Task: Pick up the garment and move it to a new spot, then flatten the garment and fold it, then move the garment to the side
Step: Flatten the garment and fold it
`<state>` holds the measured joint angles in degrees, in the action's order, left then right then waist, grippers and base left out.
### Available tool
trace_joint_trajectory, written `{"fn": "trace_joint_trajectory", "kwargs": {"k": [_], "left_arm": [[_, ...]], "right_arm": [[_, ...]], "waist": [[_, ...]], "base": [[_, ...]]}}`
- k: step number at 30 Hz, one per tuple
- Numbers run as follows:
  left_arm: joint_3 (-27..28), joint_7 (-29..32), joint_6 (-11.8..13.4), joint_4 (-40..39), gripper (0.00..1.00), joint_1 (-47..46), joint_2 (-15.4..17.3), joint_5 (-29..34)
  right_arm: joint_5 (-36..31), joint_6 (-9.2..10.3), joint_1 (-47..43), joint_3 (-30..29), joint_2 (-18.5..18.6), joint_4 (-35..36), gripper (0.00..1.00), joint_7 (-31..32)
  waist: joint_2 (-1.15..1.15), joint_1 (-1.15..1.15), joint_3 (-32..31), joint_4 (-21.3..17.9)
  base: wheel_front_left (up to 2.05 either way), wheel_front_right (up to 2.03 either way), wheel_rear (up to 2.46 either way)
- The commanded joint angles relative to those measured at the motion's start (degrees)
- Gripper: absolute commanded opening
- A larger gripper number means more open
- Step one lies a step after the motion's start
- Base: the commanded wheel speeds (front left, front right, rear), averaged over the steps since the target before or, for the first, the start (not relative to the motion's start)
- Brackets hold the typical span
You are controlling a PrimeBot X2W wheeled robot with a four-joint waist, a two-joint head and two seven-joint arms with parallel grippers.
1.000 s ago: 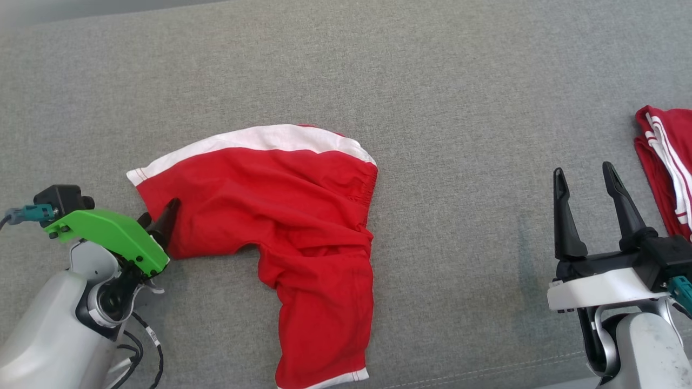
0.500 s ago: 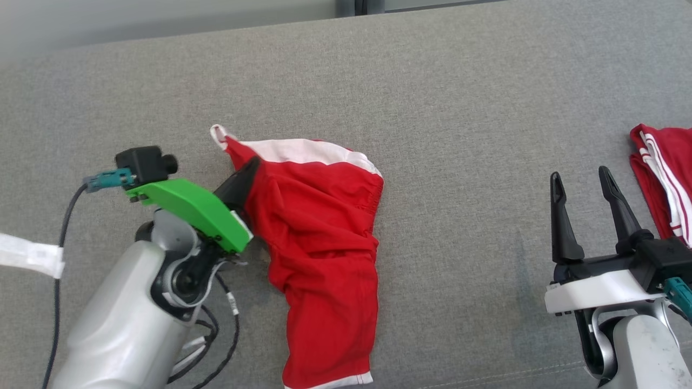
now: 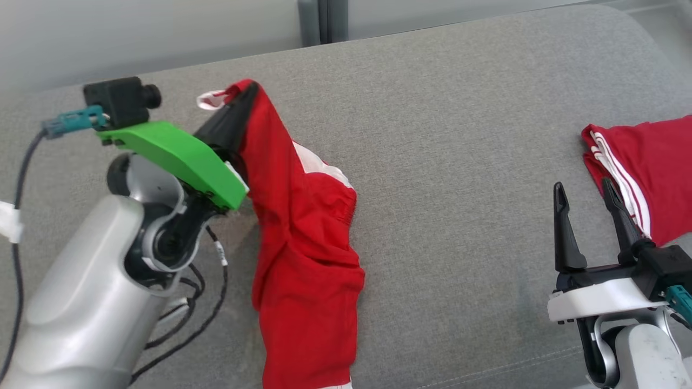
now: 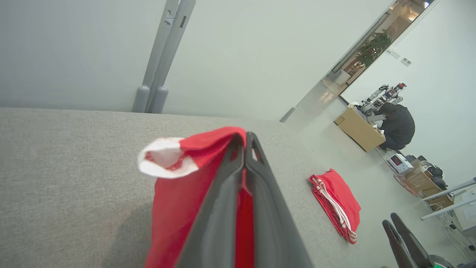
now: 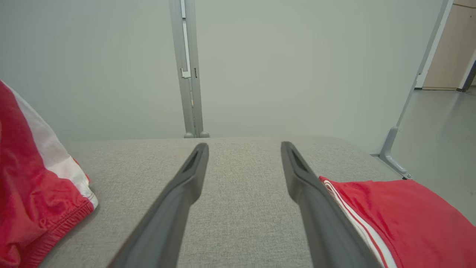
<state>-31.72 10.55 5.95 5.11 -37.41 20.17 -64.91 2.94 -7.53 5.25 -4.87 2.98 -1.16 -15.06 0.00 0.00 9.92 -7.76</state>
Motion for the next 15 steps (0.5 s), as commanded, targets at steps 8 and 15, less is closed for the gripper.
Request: {"fn": "trace_joint_trajectory", "kwargs": {"k": [8,15], "left_arm": [[4.46,2.49,3.74,-5.13,0.0,-3.96,5.98,0.47],[4.06,3.08,5.43,-7.64,0.0,-7.17,6.66,2.97]], "right_arm": [[0.81,0.08,-1.39,-0.56,-0.04,0.44,1.0,-0.15],[1.35,0.08,-0.83,-0.04,-0.05,0.25,1.0,-0.15]], "waist": [[0.0,0.0,-0.72,-1.36],[0.0,0.0,-0.19,-0.95]], "base": [[0.0,0.0,0.0],[0.0,0.0,0.0]]}}
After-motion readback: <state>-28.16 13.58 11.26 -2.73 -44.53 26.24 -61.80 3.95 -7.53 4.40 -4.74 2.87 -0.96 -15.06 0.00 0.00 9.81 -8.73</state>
